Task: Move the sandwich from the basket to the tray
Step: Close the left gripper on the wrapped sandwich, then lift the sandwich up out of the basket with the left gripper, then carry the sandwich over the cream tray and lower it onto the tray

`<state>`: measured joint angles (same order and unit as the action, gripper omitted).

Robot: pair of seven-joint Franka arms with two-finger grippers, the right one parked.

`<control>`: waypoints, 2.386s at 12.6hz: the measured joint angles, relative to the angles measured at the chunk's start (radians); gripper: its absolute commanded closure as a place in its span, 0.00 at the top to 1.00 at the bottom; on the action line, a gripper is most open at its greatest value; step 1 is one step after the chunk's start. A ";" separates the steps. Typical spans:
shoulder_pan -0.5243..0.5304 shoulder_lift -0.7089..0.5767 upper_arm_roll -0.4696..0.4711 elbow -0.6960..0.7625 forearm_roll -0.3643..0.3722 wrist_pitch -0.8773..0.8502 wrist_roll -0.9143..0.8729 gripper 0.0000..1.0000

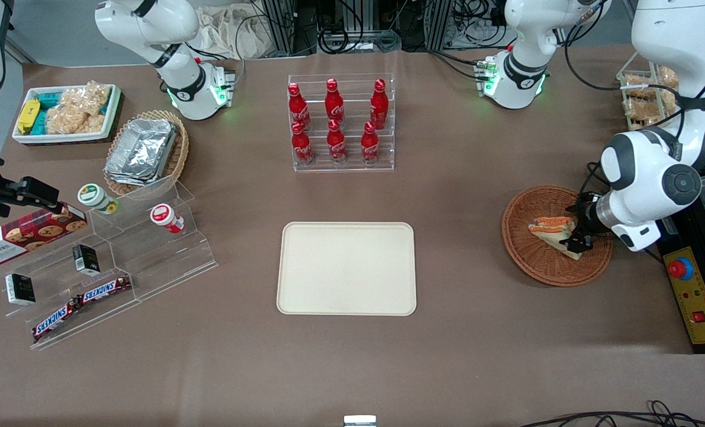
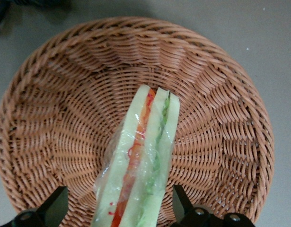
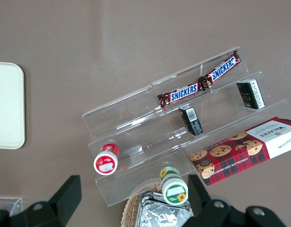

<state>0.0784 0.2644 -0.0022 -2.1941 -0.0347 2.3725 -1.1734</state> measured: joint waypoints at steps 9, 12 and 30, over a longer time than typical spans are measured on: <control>-0.008 -0.046 -0.002 0.069 0.072 -0.125 0.074 0.00; -0.009 -0.084 -0.044 0.237 0.072 -0.333 0.109 0.00; -0.338 0.484 -0.370 0.894 0.124 -0.358 0.451 0.00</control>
<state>-0.2596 0.7488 -0.3720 -1.2996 0.0894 2.0147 -0.7224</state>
